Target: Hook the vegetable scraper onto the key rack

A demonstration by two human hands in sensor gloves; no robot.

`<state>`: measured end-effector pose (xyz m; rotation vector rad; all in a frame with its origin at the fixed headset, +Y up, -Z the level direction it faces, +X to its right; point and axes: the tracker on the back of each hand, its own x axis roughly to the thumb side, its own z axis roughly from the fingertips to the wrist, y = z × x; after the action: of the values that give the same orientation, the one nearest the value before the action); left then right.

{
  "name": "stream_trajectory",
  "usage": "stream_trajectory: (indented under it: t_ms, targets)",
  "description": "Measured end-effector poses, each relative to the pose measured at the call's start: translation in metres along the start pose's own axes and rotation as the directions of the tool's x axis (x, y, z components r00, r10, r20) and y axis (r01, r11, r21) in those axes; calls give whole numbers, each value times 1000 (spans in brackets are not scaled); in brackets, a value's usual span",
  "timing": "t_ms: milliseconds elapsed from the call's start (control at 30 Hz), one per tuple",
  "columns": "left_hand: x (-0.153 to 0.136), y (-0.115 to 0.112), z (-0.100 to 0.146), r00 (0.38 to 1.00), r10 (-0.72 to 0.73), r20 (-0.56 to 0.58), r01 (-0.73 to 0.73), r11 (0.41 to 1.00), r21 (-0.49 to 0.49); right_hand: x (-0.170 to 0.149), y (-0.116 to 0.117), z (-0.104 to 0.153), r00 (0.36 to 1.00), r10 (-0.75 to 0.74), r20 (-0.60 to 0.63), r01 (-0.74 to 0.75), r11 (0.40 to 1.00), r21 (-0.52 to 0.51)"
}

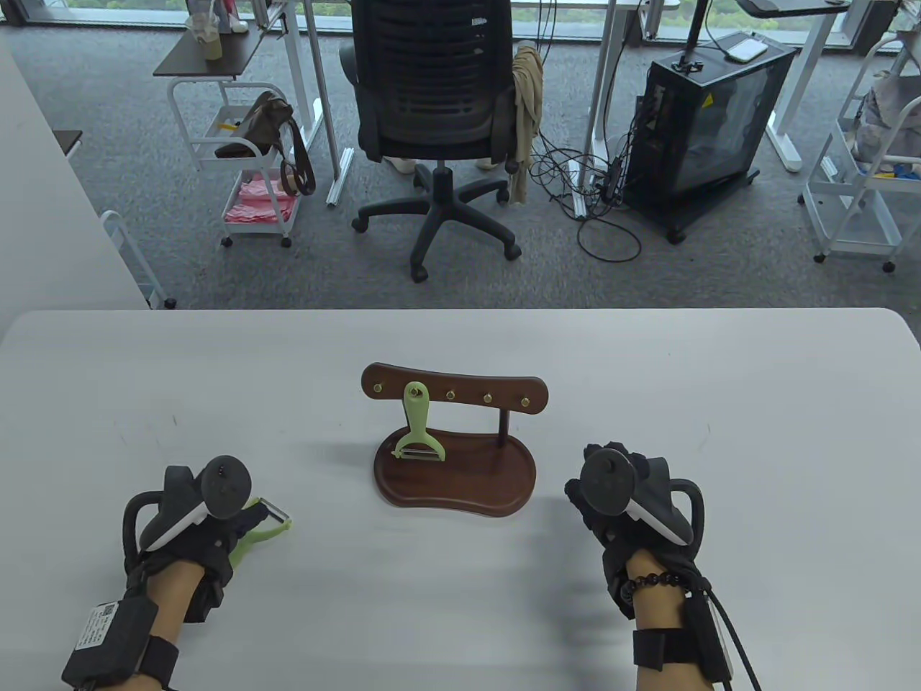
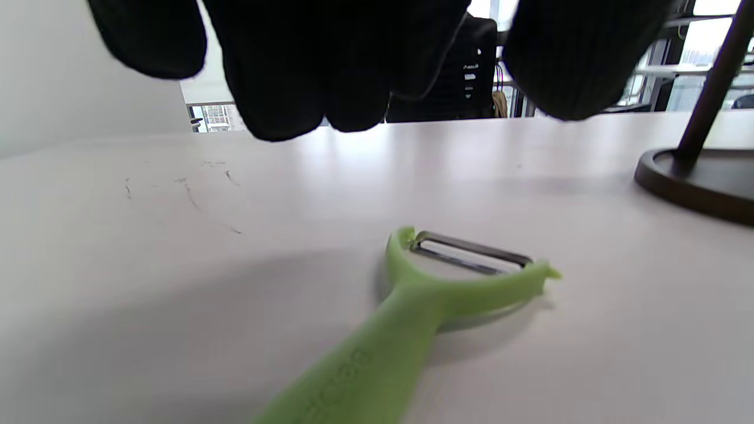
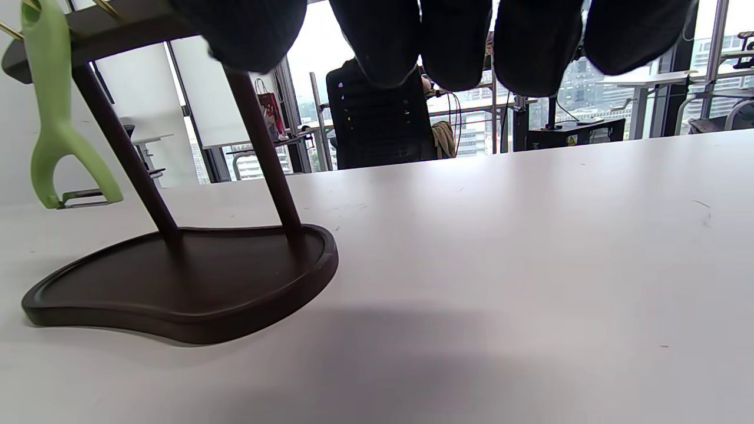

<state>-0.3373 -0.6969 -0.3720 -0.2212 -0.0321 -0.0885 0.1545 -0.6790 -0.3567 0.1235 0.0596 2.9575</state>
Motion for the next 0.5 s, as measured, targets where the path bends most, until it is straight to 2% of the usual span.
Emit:
stream_trajectory:
  t_ms: [233,333,500]
  targets:
    - [9,-25,-13,990,-142,-2,139,972,-192,1,1,0,1000,2,-1,-2,1000,14]
    - [9,-30,-15,989,-151,4,149,970,-194,1,1,0,1000,2,-1,-2,1000,16]
    - [9,-37,-20,988,-157,11,155,956,-251,2,1,1,1000,4,-1,-4,1000,28]
